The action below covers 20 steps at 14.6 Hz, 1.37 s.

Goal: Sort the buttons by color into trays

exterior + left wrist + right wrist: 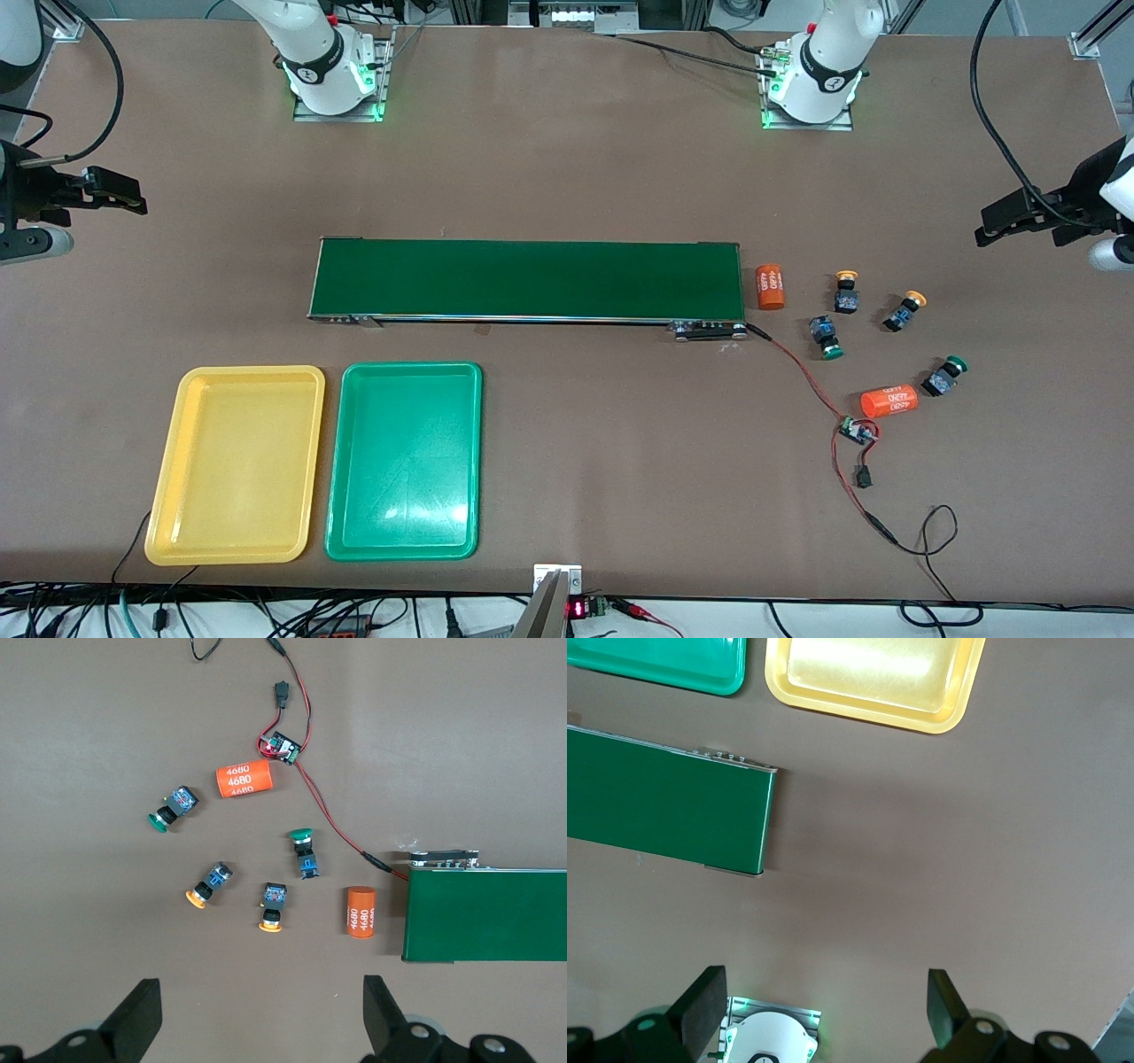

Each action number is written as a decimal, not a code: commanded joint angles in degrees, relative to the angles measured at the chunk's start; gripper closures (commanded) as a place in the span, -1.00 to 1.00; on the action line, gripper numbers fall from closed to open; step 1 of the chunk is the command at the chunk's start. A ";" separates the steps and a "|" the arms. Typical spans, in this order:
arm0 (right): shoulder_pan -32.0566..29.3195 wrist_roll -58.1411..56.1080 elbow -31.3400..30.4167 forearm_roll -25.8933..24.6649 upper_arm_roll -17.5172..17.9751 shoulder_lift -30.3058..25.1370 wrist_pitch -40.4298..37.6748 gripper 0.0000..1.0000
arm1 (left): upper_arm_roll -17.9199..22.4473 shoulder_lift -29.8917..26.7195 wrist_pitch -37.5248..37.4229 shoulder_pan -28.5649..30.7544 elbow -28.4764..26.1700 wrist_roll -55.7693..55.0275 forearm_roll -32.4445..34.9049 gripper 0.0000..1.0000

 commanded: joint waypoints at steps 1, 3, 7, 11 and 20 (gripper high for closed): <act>0.62 0.65 -0.02 1.41 0.05 -0.48 0.80 -1.00 | -0.67 -1.20 -0.81 0.52 -0.53 -1.39 0.05 -1.00; 0.54 0.65 -0.02 1.42 0.04 -0.04 2.64 -1.00 | -0.58 -0.59 -0.81 0.44 -0.63 -2.18 0.32 -1.00; 0.63 0.91 -0.02 1.51 0.13 1.28 6.77 -1.00 | -0.67 10.02 0.33 -0.71 2.17 -6.22 0.75 -1.00; 0.45 0.91 -0.02 1.60 0.13 2.51 9.07 -1.00 | -0.76 21.36 1.47 -3.70 3.77 -6.49 0.06 -1.00; 0.54 1.00 -0.02 2.91 0.04 1.72 7.66 -1.00 | -0.93 26.38 23.97 -3.43 -13.98 -5.79 0.58 -1.00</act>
